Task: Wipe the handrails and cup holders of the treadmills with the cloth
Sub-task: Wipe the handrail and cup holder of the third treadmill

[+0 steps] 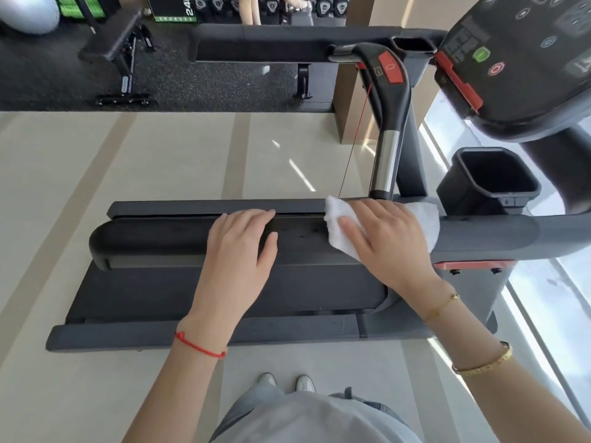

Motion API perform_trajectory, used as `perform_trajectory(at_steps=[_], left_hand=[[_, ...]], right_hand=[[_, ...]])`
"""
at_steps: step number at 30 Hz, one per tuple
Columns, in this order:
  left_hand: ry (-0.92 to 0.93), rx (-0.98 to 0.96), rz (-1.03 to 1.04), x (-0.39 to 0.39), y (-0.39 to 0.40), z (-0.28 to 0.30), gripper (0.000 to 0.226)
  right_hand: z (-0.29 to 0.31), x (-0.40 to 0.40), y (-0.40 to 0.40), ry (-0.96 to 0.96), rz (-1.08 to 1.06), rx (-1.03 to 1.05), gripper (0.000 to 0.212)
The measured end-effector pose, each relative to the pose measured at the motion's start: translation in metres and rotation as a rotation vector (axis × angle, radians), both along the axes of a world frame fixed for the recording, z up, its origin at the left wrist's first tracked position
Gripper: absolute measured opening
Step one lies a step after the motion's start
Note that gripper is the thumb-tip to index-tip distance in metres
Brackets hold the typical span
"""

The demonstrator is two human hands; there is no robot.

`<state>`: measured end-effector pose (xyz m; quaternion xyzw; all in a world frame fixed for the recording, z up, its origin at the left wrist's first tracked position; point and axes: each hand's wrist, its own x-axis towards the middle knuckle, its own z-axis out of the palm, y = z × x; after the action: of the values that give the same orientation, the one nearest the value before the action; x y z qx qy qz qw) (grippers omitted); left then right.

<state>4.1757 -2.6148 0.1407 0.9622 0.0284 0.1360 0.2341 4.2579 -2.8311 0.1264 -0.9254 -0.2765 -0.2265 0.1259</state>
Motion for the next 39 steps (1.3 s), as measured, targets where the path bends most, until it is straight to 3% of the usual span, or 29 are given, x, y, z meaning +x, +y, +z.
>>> perform_trajectory(at_steps=[5, 8, 14, 19, 22, 29, 34, 39], left_hand=[[0.036, 0.017, -0.070, 0.002, 0.012, -0.002, 0.026], [0.034, 0.019, -0.095, 0.002, 0.017, -0.002, 0.028], [0.034, 0.017, -0.142, 0.006, 0.018, 0.002, 0.032], [0.029, 0.019, -0.170, 0.011, 0.002, 0.004, 0.032], [0.011, 0.001, -0.187, 0.018, -0.018, 0.005, 0.033], [0.012, -0.034, -0.232, 0.043, -0.088, 0.002, 0.037], [0.024, -0.030, -0.227, 0.056, -0.133, -0.001, 0.037], [0.030, -0.023, -0.173, 0.062, -0.158, -0.005, 0.032]], right_hand=[[-0.005, -0.010, 0.071, -0.009, 0.025, -0.047, 0.047], [-0.010, -0.007, 0.064, -0.067, 0.035, -0.038, 0.044], [-0.010, 0.006, 0.022, -0.186, -0.323, 0.043, 0.041], [-0.019, 0.001, 0.055, -0.180, -0.099, 0.055, 0.041], [-0.020, 0.005, 0.027, -0.195, -0.049, 0.012, 0.039], [-0.015, 0.026, -0.094, -0.217, -0.221, 0.000, 0.038], [0.002, 0.054, -0.135, -0.021, -0.370, -0.023, 0.044], [-0.012, 0.039, -0.120, -0.106, -0.124, 0.011, 0.040]])
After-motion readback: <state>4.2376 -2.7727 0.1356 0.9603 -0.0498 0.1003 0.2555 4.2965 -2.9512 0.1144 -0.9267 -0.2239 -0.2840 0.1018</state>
